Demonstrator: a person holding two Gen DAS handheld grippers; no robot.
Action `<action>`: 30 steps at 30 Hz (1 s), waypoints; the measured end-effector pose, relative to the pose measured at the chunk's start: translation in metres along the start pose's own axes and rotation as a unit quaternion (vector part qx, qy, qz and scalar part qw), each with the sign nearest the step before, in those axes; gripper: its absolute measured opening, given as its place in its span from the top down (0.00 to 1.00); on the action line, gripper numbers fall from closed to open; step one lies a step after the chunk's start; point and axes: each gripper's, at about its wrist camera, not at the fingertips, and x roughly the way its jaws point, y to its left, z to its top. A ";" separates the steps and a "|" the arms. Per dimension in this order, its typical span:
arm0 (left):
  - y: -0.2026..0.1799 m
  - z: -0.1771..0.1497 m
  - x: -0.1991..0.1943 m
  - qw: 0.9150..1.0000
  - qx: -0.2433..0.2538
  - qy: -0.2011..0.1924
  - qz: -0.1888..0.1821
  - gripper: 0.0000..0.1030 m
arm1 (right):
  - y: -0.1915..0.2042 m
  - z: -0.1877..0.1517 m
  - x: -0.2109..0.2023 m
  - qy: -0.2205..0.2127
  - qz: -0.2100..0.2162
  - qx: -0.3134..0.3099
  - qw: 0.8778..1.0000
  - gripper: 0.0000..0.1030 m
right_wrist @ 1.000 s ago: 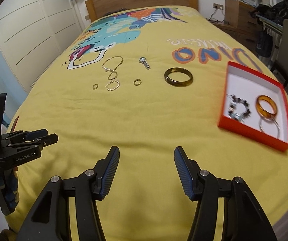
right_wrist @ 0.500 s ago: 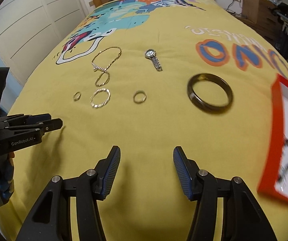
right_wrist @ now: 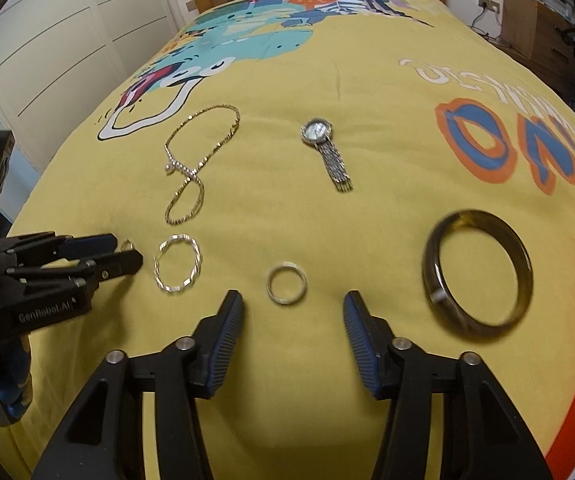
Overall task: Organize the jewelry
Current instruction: 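Grasp a small silver ring with the right gripper, then carry the silver ring into the red box and open the right gripper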
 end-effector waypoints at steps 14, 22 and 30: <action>-0.001 -0.016 -0.024 1.000 0.000 -0.015 -0.012 0.83 | 0.004 -0.013 -0.024 -0.018 0.022 -0.002 1.000 0.80; -0.021 -0.027 -0.065 0.999 0.005 -0.031 -0.027 0.83 | -0.001 -0.039 -0.085 -0.050 0.022 0.016 0.998 0.80; -0.083 -0.034 -0.103 0.996 0.045 -0.051 -0.060 0.83 | -0.044 -0.077 -0.154 -0.079 -0.018 0.050 0.995 0.80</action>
